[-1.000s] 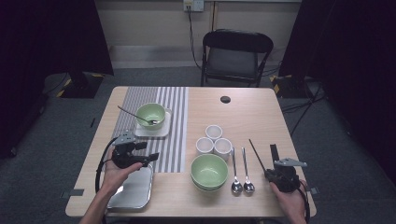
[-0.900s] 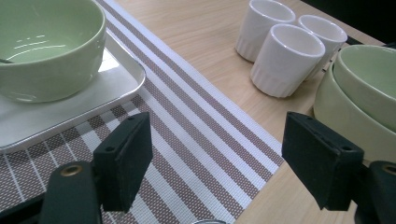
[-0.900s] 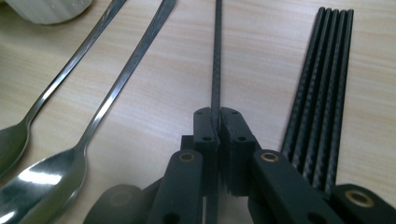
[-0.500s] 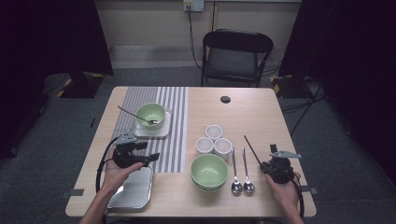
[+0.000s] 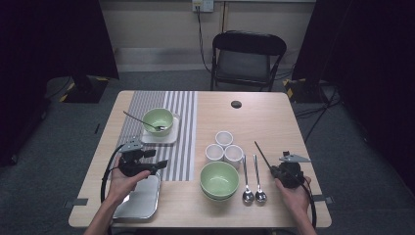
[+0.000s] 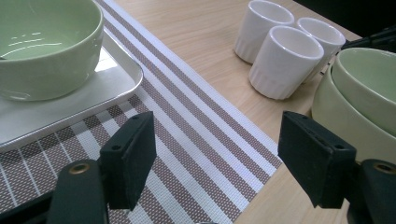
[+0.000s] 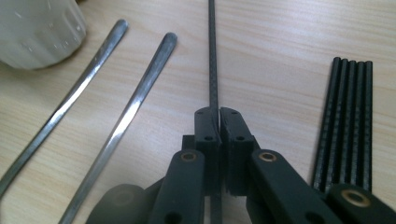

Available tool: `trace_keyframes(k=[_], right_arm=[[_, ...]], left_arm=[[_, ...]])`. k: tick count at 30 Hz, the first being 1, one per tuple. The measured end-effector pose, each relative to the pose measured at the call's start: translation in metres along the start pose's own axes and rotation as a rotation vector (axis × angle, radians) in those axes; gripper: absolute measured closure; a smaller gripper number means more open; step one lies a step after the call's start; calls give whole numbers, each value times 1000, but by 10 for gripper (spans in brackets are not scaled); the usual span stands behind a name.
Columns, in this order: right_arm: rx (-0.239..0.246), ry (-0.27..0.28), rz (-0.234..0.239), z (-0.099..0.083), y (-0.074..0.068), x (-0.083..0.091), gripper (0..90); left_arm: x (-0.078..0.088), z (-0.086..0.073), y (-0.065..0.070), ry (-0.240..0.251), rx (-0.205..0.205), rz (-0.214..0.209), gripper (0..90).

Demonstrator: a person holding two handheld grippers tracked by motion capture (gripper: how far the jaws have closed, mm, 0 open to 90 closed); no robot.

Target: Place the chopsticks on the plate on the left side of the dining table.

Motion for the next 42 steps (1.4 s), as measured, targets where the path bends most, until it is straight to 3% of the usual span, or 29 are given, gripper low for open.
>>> trace_keyframes(k=[5, 16, 20, 31, 36, 42], right_arm=[[-36, 71, 20, 6, 4, 14, 866], [-60, 134, 67, 9, 0, 31, 866], [-49, 156, 96, 12, -5, 37, 866], [-31, 237, 154, 27, -19, 62, 866], [-10, 251, 178, 35, -28, 64, 866], [9, 267, 217, 40, -42, 69, 866]], left_arm=[[-2, -1, 0, -17, -15, 5, 251], [-4, 2, 8, -28, -34, -20, 257], [-3, 1, 11, -23, -26, -61, 275], [-5, 5, 16, 5, -10, -87, 255], [-3, 9, 19, 47, -19, -118, 222], [-2, 13, 21, 59, -41, -85, 227]])
Point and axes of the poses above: each handheld gripper's, and its own axes: x roughly backward along the jaws, z roughly out of its top, y roughly to its right, the point moved 2 cm from there along -x, roughly forward along the jaws, and after that the axes turned 6 degrees about -x, right-handed, at the moved point
